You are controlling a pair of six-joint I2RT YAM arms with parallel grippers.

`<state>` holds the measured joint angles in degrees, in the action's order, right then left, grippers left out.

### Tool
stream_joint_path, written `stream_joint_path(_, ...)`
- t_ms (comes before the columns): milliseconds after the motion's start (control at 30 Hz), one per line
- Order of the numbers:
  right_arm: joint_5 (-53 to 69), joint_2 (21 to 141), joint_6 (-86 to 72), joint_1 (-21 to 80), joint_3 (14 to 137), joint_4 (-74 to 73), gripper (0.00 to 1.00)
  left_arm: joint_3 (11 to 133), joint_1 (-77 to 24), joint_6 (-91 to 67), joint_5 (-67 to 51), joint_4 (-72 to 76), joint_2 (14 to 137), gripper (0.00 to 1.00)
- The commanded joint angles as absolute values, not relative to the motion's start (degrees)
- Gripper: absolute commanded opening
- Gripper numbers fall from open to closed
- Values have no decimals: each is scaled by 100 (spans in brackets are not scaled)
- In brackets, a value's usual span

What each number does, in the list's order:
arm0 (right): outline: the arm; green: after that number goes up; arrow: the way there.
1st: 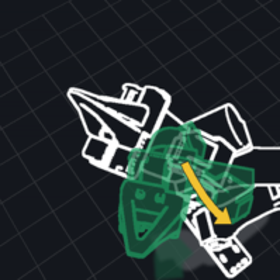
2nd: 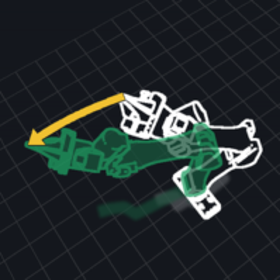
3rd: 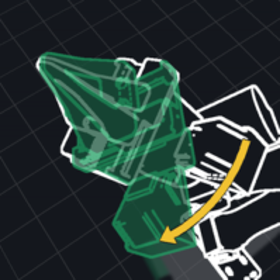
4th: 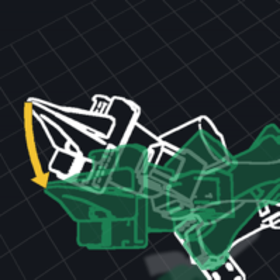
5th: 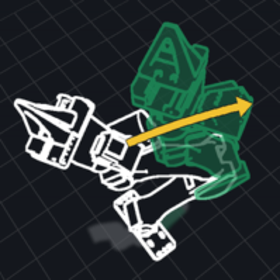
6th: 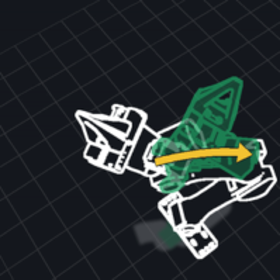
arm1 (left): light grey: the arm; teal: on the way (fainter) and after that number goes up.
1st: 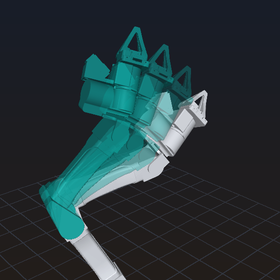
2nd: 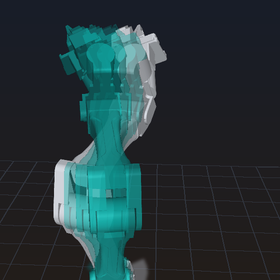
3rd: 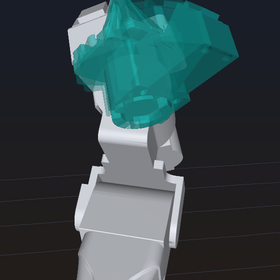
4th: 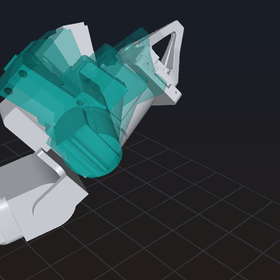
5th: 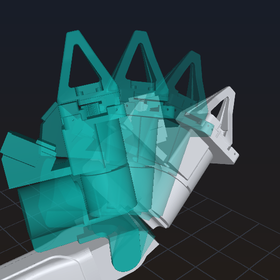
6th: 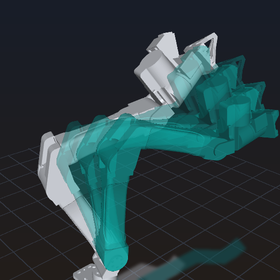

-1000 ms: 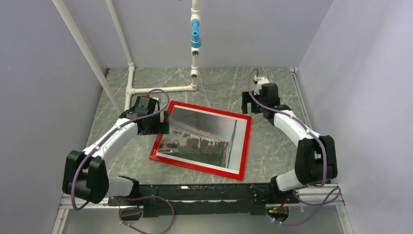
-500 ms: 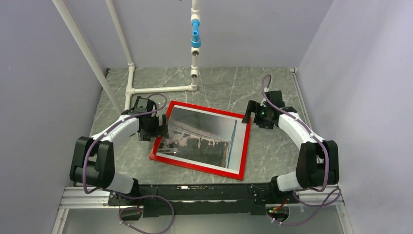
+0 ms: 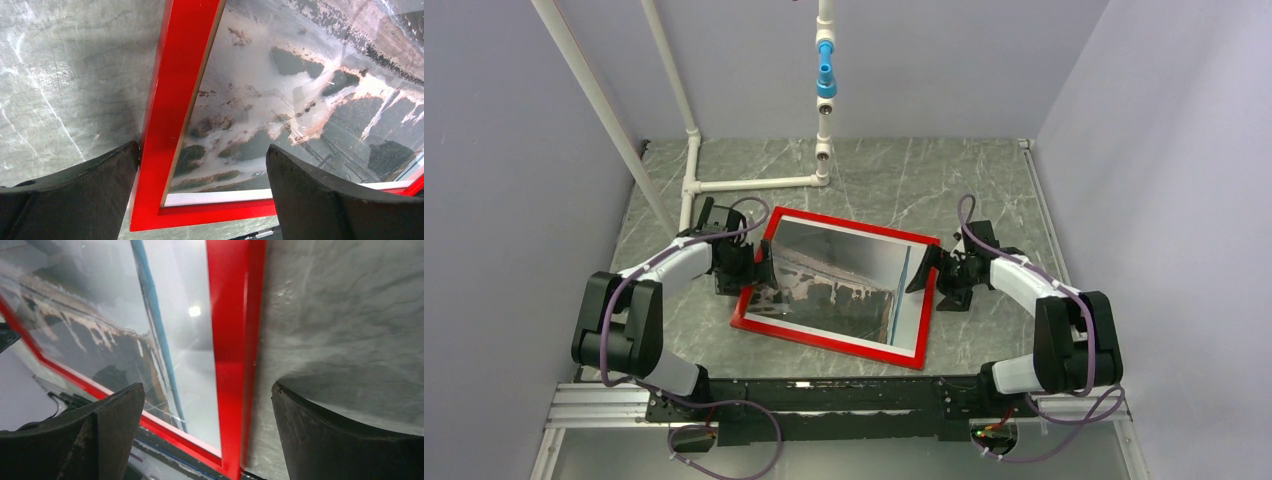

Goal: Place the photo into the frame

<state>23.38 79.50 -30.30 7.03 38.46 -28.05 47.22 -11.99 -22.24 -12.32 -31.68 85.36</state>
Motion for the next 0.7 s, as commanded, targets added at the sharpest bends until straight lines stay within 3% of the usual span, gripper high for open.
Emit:
stream_joint_path(0,2813,8014,-3415,835,3657,-2522,100,4658,-1185,-2323,-1631,-2953,8622,98)
stream_joint_path(667,2366,9307,-2768,614,5539,-2951,100,4006,-1694,-2864,-2316,-2466,8244,94)
